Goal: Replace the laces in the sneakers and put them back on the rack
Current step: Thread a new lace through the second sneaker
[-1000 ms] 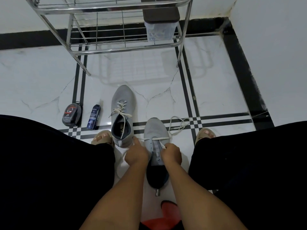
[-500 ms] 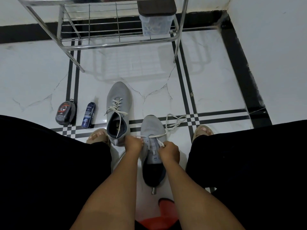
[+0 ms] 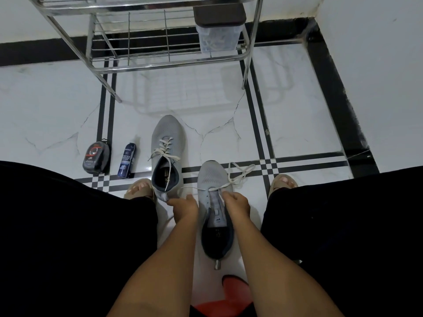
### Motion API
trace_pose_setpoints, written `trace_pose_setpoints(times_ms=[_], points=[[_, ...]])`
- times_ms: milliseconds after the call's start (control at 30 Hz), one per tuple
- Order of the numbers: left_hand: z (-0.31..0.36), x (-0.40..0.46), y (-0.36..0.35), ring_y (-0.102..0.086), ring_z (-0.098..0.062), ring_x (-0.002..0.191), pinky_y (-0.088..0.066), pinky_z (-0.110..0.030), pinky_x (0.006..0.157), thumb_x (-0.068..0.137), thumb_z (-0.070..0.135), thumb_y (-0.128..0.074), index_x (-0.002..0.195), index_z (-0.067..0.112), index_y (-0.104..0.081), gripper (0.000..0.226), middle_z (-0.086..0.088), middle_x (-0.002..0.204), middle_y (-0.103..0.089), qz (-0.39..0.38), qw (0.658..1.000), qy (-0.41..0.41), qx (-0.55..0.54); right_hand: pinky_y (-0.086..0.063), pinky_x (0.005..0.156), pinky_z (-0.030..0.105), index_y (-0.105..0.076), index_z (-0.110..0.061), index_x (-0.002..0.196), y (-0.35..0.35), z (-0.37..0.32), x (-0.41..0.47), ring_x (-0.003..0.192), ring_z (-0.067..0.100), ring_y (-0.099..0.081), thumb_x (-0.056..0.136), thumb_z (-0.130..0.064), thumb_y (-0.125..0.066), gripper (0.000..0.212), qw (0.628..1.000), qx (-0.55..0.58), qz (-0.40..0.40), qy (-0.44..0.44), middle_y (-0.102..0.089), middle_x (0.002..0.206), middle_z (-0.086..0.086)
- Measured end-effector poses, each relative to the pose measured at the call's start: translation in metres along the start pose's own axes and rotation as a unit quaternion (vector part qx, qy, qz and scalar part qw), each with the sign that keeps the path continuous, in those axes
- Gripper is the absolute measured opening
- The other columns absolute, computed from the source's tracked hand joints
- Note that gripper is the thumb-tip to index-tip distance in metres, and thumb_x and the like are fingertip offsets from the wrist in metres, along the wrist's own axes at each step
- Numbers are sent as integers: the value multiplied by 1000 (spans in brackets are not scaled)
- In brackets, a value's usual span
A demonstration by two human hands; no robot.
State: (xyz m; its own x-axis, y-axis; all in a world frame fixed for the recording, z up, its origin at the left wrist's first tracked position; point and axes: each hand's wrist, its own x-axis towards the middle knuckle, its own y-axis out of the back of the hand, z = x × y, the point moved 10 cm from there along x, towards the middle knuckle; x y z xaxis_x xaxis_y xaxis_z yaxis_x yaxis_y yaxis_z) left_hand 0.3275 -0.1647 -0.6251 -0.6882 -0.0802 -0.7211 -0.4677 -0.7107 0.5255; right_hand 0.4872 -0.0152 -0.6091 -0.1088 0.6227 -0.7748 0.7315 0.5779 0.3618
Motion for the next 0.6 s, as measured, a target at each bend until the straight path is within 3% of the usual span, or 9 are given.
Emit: trace_pose_setpoints(times_ms=[67,133,200,300,367,467,600], points=[[12,-17,-10,-58,-39,111,-47,-41,94,92,41,-55,141,5,-20,71,-18,125,-56,-38,993,-52,97,-43,66,26,-63,-13,105,5,-3,7,80,23,-59,90,-26,-56,22,998,47,26,-24,-66,97,9],[22,-32,-20,-55,-36,115,-44,-41,90,89,43,-60,138,7,-23,72,-17,128,-54,-64,974,-124,180,-41,62,26,-51,-18,116,12,-13,10,78,22,-56,88,-10,-50,29,999,-11,47,-13,-60,103,8],[32,-43,-23,-57,-35,112,-44,-40,82,89,43,-59,134,11,-24,66,-16,127,-55,-68,955,-171,233,-40,67,28,-44,-22,119,15,-22,12,86,24,-55,87,-4,-45,37,996,-72,59,15,-56,108,6],[43,-39,-22,-58,-34,107,-42,-38,77,96,34,-48,139,22,-28,50,-13,125,-55,-43,942,-226,245,-40,70,27,-52,-18,110,10,-19,14,92,27,-56,89,-10,-46,23,995,-88,41,-1,-58,106,6],[55,-37,-25,-58,-33,104,-43,-38,75,98,28,-38,138,30,-34,41,-11,122,-55,-36,919,-270,284,-38,69,26,-56,-15,96,3,-16,12,86,26,-54,93,-19,-45,12,995,-96,24,2,-61,99,8],[64,-32,-31,-59,-31,100,-44,-36,70,97,16,-39,124,24,-50,30,-11,113,-58,-40,884,-295,359,-41,69,27,-57,-20,87,-6,-13,2,85,23,-55,89,-31,-53,12,991,-116,39,54,-63,101,5],[60,-18,-30,-60,-34,98,-50,-39,80,97,21,-48,101,9,-60,17,-15,110,-61,-39,916,-260,304,-44,76,29,-63,-17,104,-14,-10,-16,101,26,-56,94,-25,-51,18,958,-238,85,136,-56,111,5]])
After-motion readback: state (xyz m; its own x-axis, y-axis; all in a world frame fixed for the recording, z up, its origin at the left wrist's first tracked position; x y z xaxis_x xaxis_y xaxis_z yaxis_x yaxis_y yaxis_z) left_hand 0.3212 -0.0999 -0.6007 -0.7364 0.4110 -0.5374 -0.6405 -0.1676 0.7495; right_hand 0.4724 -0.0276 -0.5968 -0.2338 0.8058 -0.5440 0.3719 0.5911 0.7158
